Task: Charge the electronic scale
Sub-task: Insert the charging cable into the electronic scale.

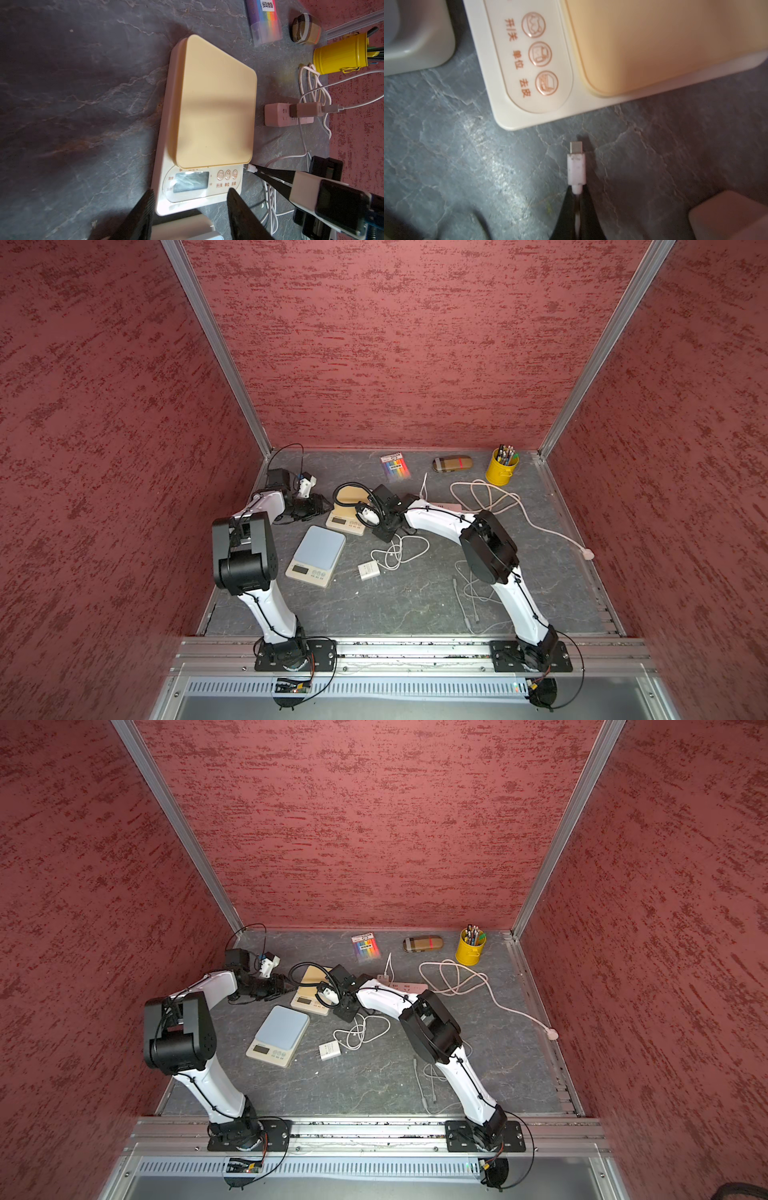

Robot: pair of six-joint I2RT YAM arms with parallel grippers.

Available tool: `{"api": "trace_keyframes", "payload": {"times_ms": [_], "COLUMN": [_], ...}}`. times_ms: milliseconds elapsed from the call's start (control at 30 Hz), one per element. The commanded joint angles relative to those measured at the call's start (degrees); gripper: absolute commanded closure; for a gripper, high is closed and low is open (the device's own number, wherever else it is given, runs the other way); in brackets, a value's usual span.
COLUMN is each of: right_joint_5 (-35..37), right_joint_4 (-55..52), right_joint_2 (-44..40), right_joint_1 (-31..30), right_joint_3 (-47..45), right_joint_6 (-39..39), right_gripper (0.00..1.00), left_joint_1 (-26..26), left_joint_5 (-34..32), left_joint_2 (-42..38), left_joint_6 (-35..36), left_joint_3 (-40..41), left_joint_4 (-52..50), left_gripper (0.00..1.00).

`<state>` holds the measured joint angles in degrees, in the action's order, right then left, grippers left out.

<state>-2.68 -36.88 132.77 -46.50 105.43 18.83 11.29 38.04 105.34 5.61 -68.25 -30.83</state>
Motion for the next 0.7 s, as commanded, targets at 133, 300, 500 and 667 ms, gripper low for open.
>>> {"api": "trace_keyframes", "payload": {"times_ms": [133, 300, 500, 667], "right_joint_5": [-4.4, -5.6, -4.2, -5.4], "right_joint_4": [1.8, 2.7, 5.0, 7.9], "right_joint_2": [0.5, 0.6, 0.3, -0.7], "right_joint_1": [-0.9, -1.1, -1.1, -1.1], "right_joint_3": [1.1, 0.9, 0.1, -1.6], "right_joint_6": [-0.1, -0.4, -2.2, -3.5], "right_gripper": [1.0, 1.0, 1.0, 1.0], "left_joint_1": [0.3, -0.7, -1.3, -1.4], "left_joint_5": [-0.2, 0.6, 0.4, 0.8], "left_joint_2": [1.7, 2.7, 3.6, 4.6], "left_joint_6": [4.3, 5.3, 5.7, 6.1], "left_joint_3": [-0.7, -0.9, -1.0, -1.7], "left_joint_4": [0.1, -1.1, -2.6, -3.9], "left_gripper": [0.43, 0.44, 0.44, 0.45]}}
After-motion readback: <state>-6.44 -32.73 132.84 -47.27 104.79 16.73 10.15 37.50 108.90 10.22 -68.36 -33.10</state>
